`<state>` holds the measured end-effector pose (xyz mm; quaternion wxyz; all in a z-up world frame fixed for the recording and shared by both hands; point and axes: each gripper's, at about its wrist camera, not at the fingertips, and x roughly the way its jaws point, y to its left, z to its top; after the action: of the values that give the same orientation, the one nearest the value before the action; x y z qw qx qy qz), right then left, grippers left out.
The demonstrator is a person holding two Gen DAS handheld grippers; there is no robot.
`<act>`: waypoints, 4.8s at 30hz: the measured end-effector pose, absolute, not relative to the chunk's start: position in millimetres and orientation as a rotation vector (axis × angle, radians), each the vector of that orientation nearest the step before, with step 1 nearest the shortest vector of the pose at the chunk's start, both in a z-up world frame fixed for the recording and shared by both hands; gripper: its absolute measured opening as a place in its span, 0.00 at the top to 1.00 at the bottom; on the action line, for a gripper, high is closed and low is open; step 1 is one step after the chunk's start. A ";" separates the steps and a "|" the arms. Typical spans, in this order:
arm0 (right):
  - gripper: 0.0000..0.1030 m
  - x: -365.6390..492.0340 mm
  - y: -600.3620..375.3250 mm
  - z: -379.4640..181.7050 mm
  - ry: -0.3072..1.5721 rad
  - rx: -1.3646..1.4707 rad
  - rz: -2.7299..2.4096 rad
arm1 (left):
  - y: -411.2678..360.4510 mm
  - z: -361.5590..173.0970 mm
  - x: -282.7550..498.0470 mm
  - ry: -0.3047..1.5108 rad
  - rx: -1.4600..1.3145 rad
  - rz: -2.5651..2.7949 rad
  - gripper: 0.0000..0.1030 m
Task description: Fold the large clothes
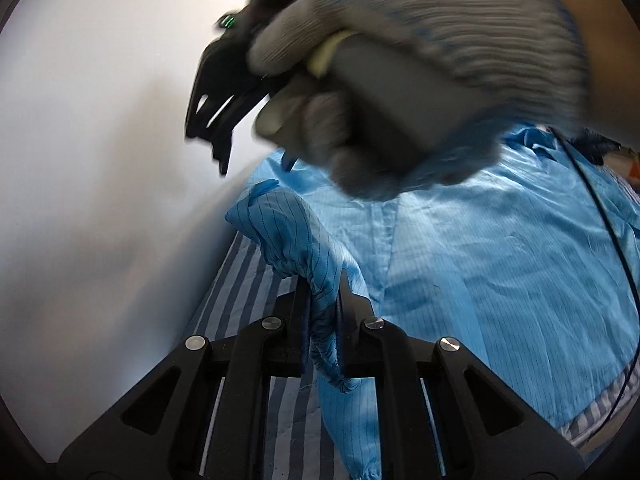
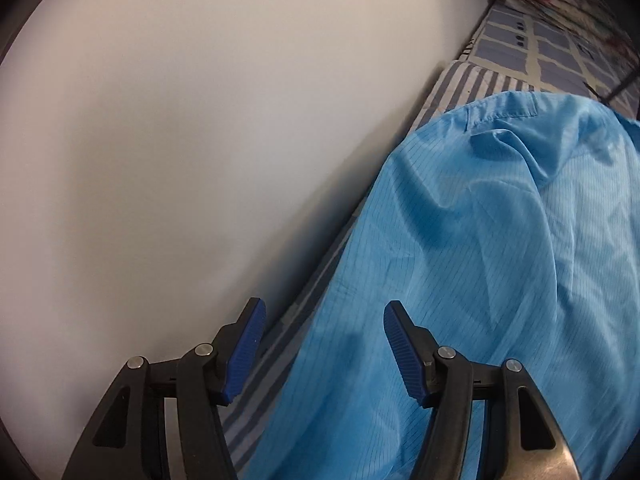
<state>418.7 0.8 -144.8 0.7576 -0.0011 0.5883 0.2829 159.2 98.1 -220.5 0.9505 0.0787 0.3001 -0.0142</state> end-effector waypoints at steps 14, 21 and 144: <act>1.00 421.9 -47.5 -137.3 1.208 0.125 0.595 | 116.9 -207.7 148.4 0.573 0.259 0.004 0.93; 1.00 410.5 -85.2 -88.4 1.103 0.206 0.630 | 134.5 -181.3 136.8 0.506 0.334 0.060 0.93; 0.39 302.5 -101.6 -163.7 1.191 0.121 0.674 | 144.0 -262.3 142.8 0.977 -0.402 -0.220 0.99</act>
<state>302.5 -101.6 -163.7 0.7730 0.0559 0.5499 0.3113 142.8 144.0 -262.3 0.8579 -0.1915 0.4652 -0.1046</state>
